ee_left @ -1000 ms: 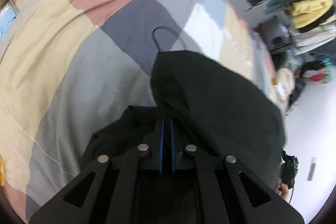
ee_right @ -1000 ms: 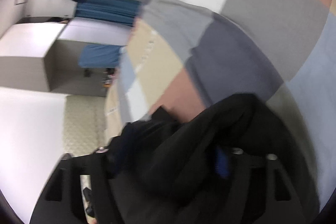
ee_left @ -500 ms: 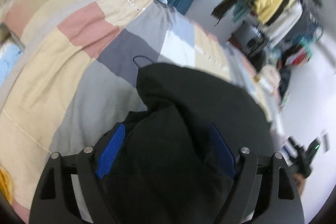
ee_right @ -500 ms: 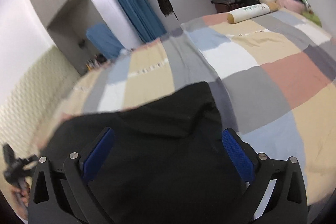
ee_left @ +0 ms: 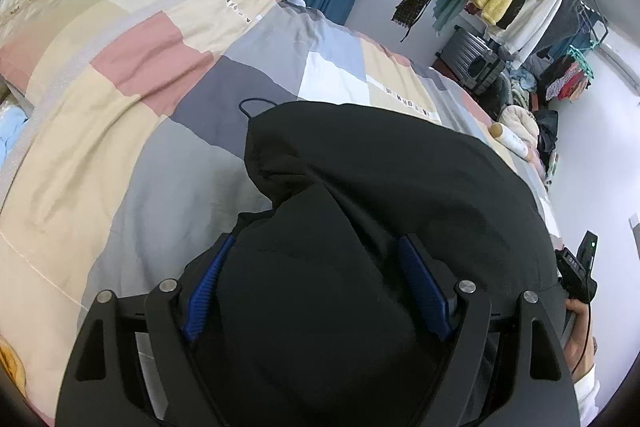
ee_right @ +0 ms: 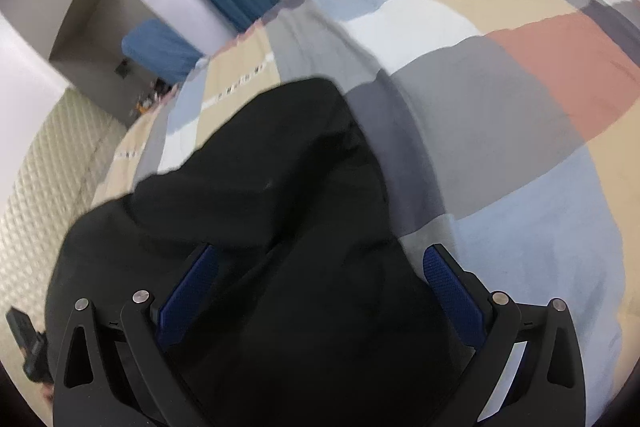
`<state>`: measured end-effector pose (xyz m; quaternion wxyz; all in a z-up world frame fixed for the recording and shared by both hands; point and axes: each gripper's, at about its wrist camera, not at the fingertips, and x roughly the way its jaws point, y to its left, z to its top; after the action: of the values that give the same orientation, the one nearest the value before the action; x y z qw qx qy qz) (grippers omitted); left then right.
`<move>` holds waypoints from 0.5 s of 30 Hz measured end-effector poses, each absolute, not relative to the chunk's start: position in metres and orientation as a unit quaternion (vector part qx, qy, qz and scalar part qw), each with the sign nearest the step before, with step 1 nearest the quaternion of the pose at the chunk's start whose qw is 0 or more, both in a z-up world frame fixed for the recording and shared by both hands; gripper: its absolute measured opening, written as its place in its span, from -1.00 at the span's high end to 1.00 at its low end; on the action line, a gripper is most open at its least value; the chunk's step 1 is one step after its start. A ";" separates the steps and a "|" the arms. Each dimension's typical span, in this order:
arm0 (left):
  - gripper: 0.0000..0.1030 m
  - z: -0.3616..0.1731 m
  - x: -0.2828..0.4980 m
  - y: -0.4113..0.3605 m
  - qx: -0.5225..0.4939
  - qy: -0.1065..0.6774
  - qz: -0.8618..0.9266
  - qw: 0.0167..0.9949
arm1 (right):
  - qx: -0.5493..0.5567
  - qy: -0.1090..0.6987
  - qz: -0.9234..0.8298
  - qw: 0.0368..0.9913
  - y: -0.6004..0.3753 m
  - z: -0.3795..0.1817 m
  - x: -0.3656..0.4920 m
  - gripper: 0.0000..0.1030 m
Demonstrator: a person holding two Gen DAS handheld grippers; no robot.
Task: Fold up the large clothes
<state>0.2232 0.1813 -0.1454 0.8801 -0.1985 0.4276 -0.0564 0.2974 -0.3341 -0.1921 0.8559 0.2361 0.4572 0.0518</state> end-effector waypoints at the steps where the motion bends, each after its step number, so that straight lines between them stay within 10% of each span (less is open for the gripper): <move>1: -0.59 -0.146 0.223 0.181 -0.197 0.427 -0.056 0.881 | 0.228 0.461 0.056 0.856 -0.330 -0.193 0.299 -1.00; 15: -0.45 -0.154 0.220 0.181 -0.215 0.432 -0.074 0.873 | 0.255 0.433 0.223 0.835 -0.282 -0.182 0.300 -0.68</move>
<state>0.2201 0.1809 -0.1535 0.8726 -0.2148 0.4323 -0.0739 0.2997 -0.2817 -0.1821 0.8353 0.2545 0.4334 0.2226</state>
